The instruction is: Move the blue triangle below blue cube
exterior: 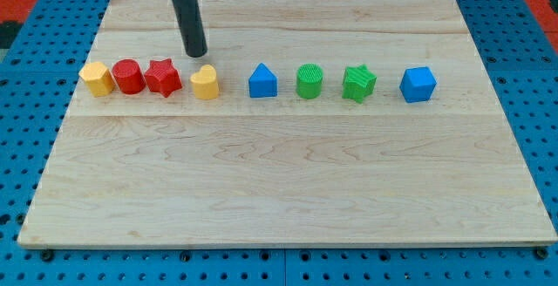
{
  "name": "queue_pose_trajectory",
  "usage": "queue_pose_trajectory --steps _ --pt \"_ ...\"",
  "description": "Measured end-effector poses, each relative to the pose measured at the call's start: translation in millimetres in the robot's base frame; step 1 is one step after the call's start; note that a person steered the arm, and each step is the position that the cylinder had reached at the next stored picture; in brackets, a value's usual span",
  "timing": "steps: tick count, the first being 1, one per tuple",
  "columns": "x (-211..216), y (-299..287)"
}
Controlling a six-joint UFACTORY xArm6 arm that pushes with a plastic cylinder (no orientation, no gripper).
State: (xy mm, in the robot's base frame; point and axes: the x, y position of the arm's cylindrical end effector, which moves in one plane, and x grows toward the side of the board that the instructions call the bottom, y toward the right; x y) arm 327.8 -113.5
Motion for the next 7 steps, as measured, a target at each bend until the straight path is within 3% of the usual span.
queue_pose_trajectory --steps 1,4,7 --pt "25.9 15.9" --pt "29.5 50.3" --pt "78.4 115.6"
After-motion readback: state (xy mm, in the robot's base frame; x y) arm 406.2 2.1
